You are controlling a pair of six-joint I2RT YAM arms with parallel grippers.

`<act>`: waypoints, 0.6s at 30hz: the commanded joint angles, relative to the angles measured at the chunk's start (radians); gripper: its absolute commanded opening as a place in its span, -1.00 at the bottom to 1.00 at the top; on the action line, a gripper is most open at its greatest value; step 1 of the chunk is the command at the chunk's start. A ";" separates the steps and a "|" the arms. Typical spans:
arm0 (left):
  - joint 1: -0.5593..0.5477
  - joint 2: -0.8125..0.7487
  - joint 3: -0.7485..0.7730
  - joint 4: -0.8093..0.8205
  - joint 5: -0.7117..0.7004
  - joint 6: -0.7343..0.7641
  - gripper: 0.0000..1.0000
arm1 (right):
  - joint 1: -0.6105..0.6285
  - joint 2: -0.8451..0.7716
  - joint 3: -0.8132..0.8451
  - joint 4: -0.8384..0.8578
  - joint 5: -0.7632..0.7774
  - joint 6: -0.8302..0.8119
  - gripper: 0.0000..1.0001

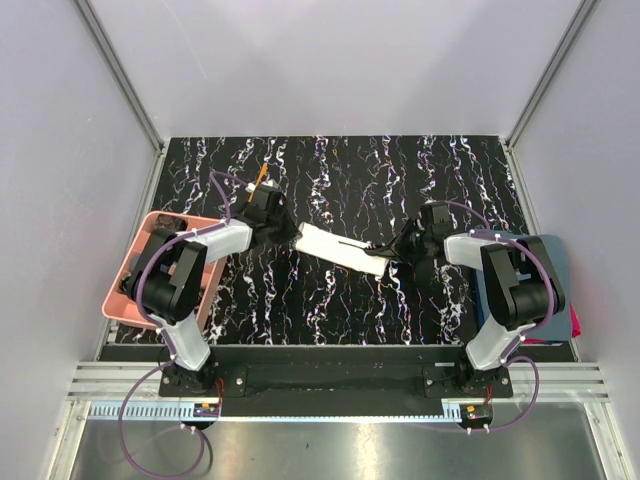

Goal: Fold the napkin into a case and place the utensils inside
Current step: Insert the spoon into the folded napkin.

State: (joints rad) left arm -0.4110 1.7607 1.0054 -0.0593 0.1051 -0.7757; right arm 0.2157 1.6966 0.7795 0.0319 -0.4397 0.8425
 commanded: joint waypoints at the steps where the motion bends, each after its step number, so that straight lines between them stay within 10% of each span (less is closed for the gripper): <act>1: 0.000 -0.059 0.005 0.000 -0.025 0.019 -0.76 | 0.020 0.003 0.021 0.060 -0.022 0.033 -0.99; 5: 0.012 -0.105 0.033 -0.042 -0.036 0.026 -0.55 | 0.028 -0.002 0.009 0.086 -0.043 0.055 -0.83; 11: 0.101 -0.113 0.160 -0.161 -0.012 0.098 0.22 | 0.028 -0.119 0.012 -0.013 -0.033 -0.025 0.07; 18: 0.196 0.081 0.448 -0.414 0.045 0.327 0.42 | 0.021 -0.299 0.113 -0.370 0.058 -0.256 0.75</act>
State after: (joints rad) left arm -0.2501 1.7184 1.2842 -0.3153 0.1196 -0.6193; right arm 0.2359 1.5070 0.8082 -0.1318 -0.4480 0.7403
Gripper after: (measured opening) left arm 0.704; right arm 0.832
